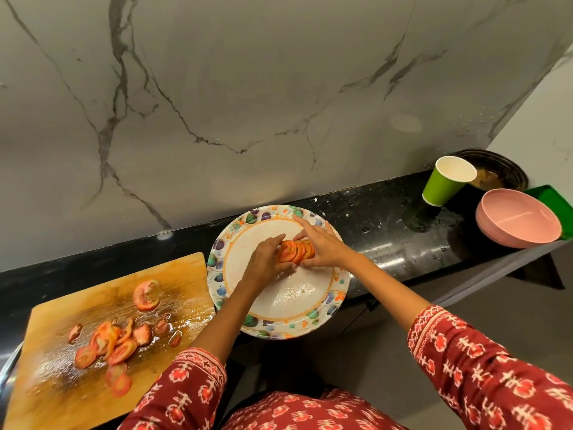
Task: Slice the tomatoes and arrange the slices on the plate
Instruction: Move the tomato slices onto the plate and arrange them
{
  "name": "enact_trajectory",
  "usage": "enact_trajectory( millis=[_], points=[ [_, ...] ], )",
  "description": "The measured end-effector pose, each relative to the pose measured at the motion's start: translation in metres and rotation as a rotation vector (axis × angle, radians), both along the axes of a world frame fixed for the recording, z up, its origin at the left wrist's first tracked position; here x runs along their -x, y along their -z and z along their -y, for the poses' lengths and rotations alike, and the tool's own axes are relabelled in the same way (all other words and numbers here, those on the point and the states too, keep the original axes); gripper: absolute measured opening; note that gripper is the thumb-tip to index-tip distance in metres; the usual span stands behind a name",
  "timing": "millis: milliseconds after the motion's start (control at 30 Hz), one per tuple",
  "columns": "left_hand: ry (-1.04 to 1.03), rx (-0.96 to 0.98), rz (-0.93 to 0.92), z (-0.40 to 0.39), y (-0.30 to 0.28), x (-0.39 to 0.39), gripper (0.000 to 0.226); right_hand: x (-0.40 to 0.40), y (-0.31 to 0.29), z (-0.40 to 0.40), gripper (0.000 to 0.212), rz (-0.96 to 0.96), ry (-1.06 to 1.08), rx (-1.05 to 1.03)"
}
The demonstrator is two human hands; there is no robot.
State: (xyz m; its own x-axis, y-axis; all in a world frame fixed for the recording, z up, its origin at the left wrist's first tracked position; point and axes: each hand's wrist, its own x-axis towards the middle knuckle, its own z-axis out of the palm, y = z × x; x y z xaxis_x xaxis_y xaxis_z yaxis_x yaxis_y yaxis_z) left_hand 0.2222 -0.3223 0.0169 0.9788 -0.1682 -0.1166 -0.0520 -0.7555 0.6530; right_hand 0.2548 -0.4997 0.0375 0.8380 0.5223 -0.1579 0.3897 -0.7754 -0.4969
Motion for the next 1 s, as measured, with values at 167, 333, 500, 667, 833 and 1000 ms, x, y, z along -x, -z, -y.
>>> enact_trajectory(
  millis=[167, 333, 500, 667, 833, 1000],
  points=[
    [-0.041, 0.008, 0.003, 0.002, 0.0, 0.002, 0.075, -0.003, 0.002, 0.007, 0.104, 0.074, -0.014, -0.02],
    [-0.028, -0.007, -0.015, 0.003, -0.002, 0.001, 0.076, -0.006, -0.001, 0.01, 0.106, 0.001, -0.057, 0.004],
    [-0.027, -0.025, -0.026, 0.003, -0.003, 0.0, 0.077, -0.009, 0.002, 0.017, 0.105, -0.002, -0.027, -0.007],
    [-0.024, -0.053, -0.027, 0.004, -0.002, 0.0, 0.081, -0.007, 0.0, 0.027, 0.118, 0.0, -0.002, -0.026],
    [-0.029, -0.078, -0.027, 0.004, 0.0, 0.003, 0.086, -0.001, 0.0, 0.033, 0.119, -0.005, 0.062, -0.058],
    [-0.06, -0.048, -0.003, 0.0, 0.002, 0.005, 0.086, 0.005, 0.002, 0.034, 0.115, -0.002, 0.106, -0.073]
  ],
)
